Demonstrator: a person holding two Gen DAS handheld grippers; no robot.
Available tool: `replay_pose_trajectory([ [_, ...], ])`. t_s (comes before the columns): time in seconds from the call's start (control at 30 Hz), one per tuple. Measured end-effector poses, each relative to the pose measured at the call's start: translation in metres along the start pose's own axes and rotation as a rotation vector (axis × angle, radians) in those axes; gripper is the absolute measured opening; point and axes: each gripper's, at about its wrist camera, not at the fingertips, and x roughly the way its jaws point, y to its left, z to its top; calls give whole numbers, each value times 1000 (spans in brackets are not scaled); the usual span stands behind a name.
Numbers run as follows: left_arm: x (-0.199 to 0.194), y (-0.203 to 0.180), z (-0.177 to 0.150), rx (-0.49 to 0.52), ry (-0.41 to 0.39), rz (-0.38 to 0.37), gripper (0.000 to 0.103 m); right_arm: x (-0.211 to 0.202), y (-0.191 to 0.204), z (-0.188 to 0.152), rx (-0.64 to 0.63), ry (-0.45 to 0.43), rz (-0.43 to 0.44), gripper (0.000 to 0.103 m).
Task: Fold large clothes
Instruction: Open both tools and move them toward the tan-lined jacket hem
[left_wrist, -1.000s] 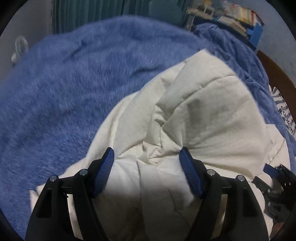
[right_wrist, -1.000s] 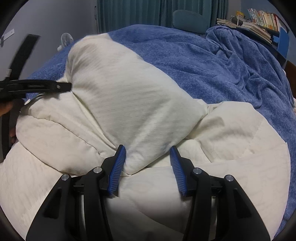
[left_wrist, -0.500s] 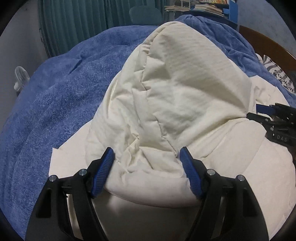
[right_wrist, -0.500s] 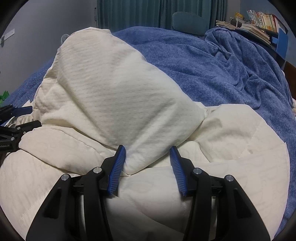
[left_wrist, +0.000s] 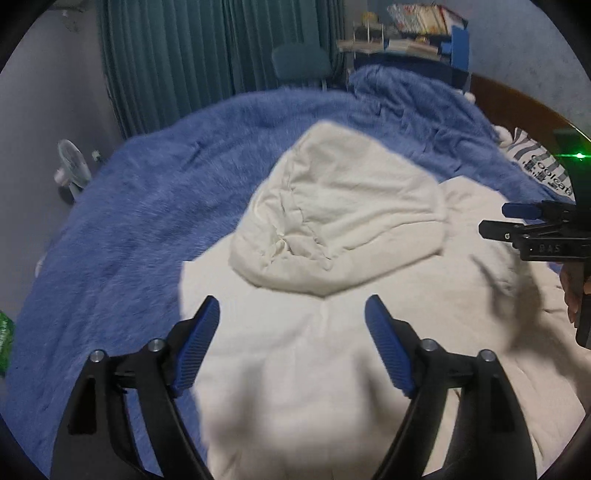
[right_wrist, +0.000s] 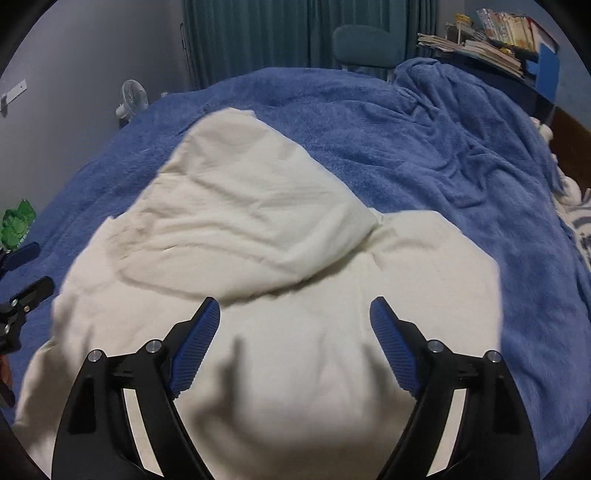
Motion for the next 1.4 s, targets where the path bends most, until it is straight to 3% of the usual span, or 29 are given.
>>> replay_pose_trajectory([
  [0.1,-51,-2,-11,-43,-18,-19,81,-49,16,-15,-5,-32,-12,83],
  [0.27,-122,-2,-36,-77,-71,-48,92,-132,35,-54,41,-108,71,90],
  [0.37,-151,-4,-54,-77,-79,-40,92,-173,51,-83,11,-142,61,92],
  [0.47,-172,-1,-90,-99,-90,-47,95,-207,55,-123,60,-187,73,96],
  [0.53,-179,1,-114,-98,-97,-11,95,-219,51,-144,94,-211,66,96],
  [0.67,-187,9,-154,-94,-85,35,95,-233,37,-182,111,-280,-33,96],
  [0.8,-190,33,-183,-238,-57,-42,95,-237,15,-211,142,-319,-85,96],
  [0.93,-185,54,-198,-305,-26,-28,95,-234,-5,-229,167,-336,-158,96],
  [1.03,-176,64,-212,-335,33,2,95,-232,-20,-236,189,-302,-194,96],
  [1.4,-166,34,-237,-193,123,-24,95,-249,-61,-267,185,-205,-249,96],
])
